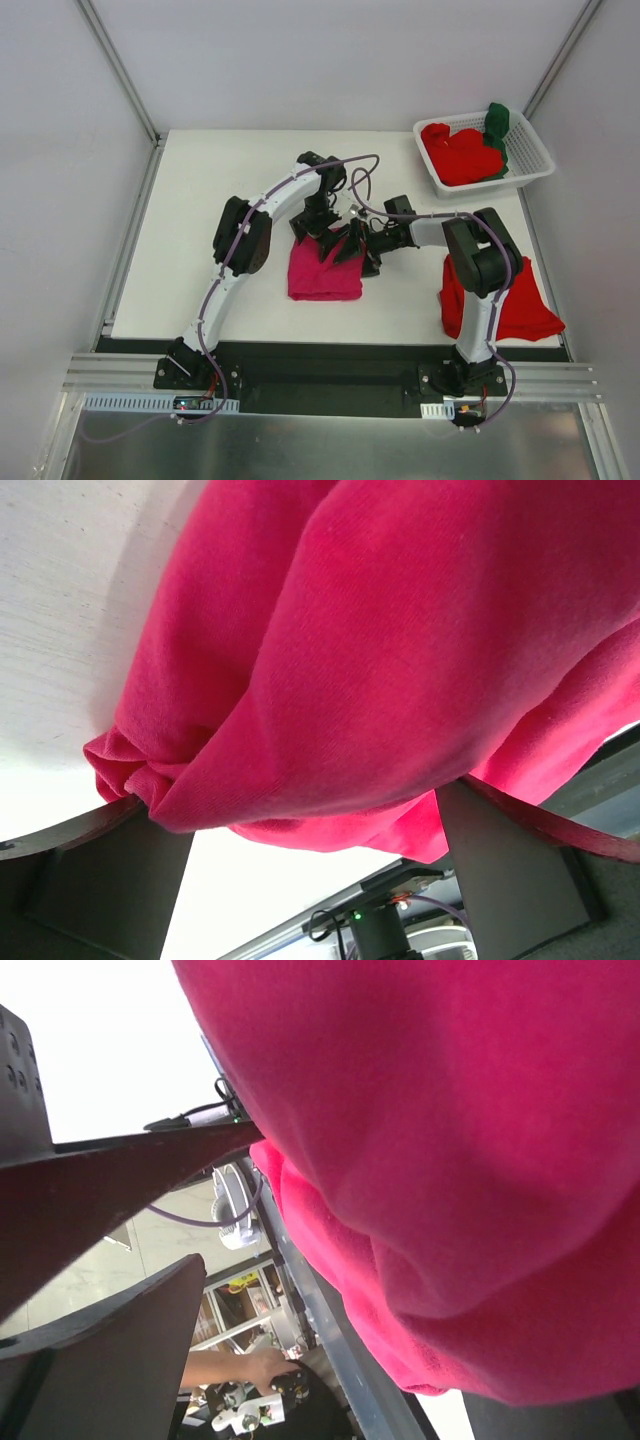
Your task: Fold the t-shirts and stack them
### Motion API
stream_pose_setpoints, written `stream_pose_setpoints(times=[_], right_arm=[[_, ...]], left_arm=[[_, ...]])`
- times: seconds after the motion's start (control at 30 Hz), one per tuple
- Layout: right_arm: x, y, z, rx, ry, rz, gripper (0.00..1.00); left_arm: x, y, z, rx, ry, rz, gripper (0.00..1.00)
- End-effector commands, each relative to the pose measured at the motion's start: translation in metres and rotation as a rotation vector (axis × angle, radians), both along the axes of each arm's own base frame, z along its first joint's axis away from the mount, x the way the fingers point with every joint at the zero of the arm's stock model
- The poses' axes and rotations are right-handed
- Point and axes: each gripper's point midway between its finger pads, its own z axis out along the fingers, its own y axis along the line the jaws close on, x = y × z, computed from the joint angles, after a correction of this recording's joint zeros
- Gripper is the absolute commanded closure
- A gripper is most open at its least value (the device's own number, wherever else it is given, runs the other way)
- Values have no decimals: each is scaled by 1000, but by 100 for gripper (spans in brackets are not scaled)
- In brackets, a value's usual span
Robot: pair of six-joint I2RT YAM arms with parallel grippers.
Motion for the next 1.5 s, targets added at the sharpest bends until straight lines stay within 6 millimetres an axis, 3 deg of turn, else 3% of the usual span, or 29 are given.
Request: stream_pose_setpoints(times=[0.0,0.13,0.2,0.37,0.57,0.63,0.7,0.83,0.97,1.07,1.17,1.47], right_arm=[[13,-2,-47,-150,-93,-67,0],[5,-10,-56,-210,-55,-68,0],[2,-14,-56,-247,-87,-1,0],[5,-27,-59,-330,-159,-20,0],[5,-35,-62,-367,-155,-40,0],[4,-37,-62,-373,-145,-51,6],[5,-38,-61,-378,-143,-58,25],[7,-38,-60,-386,-143,-62,41],[9,-38,-64,-388,-131,-64,42],[10,-35,-66,-380,-126,-61,37],[13,-35,-74,-393,-117,-77,44],[26,-21,-87,-384,-92,-153,51]], left_arm=[[-10,-12,14,-52,13,-6,1],[-8,-8,17,-48,5,-2,1],[-5,-4,19,-45,-2,9,1],[1,4,23,-36,-21,20,1],[19,29,28,-9,-64,64,1],[27,37,29,-4,-78,84,1],[31,43,29,5,-86,90,1],[34,46,26,10,-85,97,1],[36,42,26,4,-91,92,1],[34,41,27,6,-93,85,1],[33,40,28,4,-94,82,1],[27,37,31,13,-100,63,1]])
